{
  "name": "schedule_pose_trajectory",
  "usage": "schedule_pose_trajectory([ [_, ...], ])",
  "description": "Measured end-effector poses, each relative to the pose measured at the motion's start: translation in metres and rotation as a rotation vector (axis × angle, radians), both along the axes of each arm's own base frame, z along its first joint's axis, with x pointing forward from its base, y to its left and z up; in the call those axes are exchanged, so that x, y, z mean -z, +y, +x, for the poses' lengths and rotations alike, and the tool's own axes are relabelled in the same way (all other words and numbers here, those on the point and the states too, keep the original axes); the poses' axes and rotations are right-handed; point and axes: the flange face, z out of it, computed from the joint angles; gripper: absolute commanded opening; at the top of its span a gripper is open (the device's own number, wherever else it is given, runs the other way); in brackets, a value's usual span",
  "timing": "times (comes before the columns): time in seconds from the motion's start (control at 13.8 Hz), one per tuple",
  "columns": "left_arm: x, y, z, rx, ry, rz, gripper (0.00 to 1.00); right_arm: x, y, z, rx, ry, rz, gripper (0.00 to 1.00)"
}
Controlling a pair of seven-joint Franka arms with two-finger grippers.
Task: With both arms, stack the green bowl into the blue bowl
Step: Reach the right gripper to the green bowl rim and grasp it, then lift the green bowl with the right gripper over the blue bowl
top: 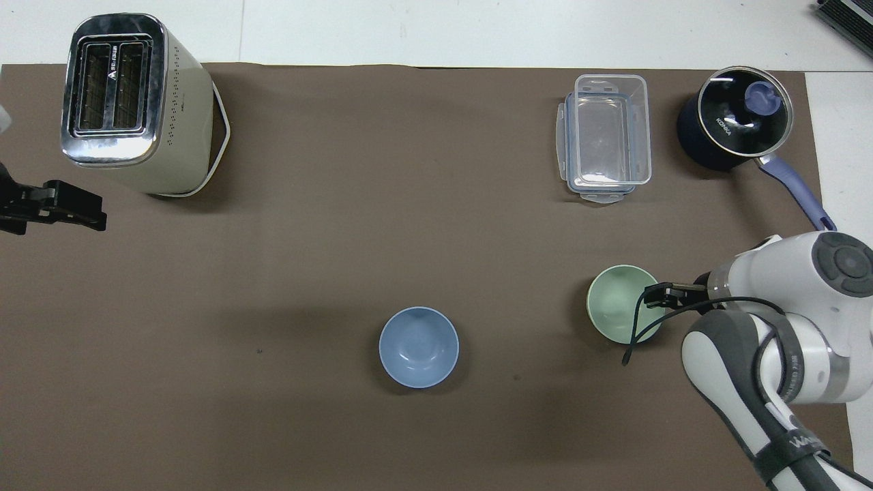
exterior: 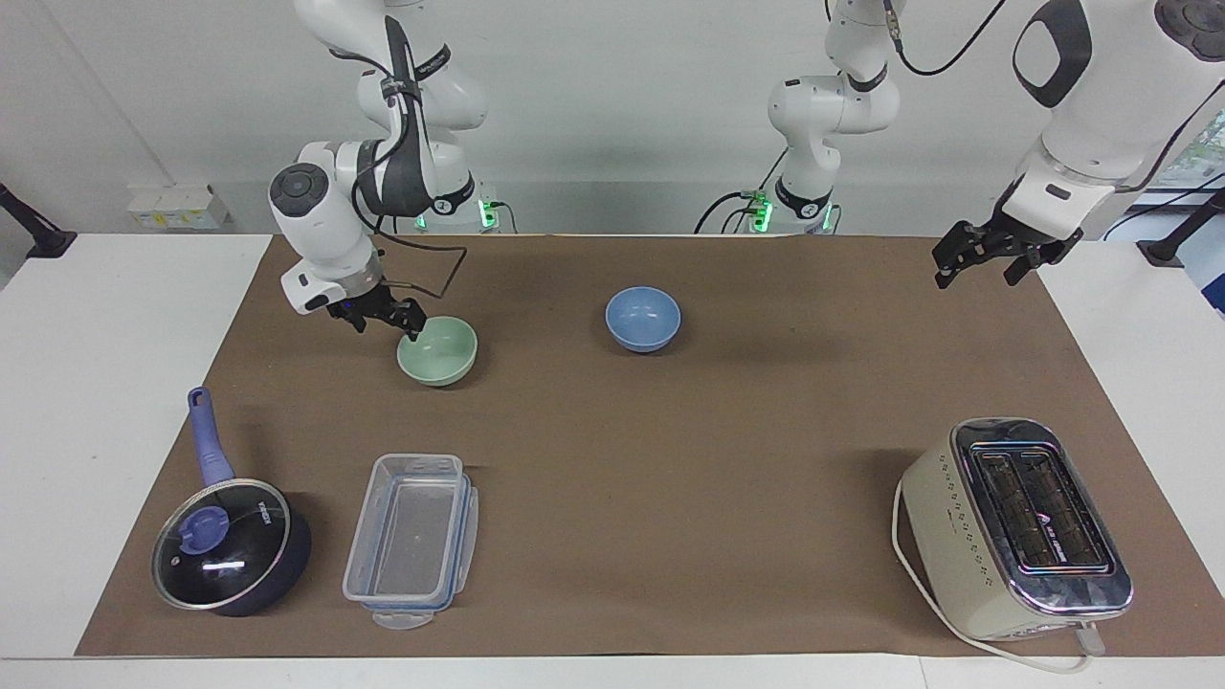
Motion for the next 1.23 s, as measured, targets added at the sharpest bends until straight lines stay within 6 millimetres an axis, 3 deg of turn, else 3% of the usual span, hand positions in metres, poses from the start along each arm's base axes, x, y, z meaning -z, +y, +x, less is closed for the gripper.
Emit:
schedule_pose_trajectory([
  [0.51,0.0,0.0,0.0,0.0,0.0,0.0,1.0,0.028,0.006,0.002,0.017,0.009,0.039,0.99],
  [0.58,0.0,0.0,0.0,0.0,0.0,0.0,1.0,0.03,0.008,0.002,0.015,0.009,0.041,0.91],
  [0.65,0.0,0.0,0.0,0.0,0.0,0.0,1.0,0.032,0.009,0.002,0.015,0.005,0.043,0.73],
  [0.72,0.0,0.0,0.0,0.0,0.0,0.0,1.0,0.033,0.009,0.002,0.017,0.003,0.044,0.52],
  [0.79,0.0,0.0,0.0,0.0,0.0,0.0,1.0,0.034,0.009,0.002,0.018,0.003,0.045,0.21],
  [0.87,0.0,0.0,0.0,0.0,0.0,0.0,1.0,0.034,0.009,0.002,0.016,0.003,0.045,0.03],
  [1.23,0.0,0.0,0.0,0.0,0.0,0.0,1.0,0.034,0.009,0.002,0.006,0.004,0.047,0.0],
])
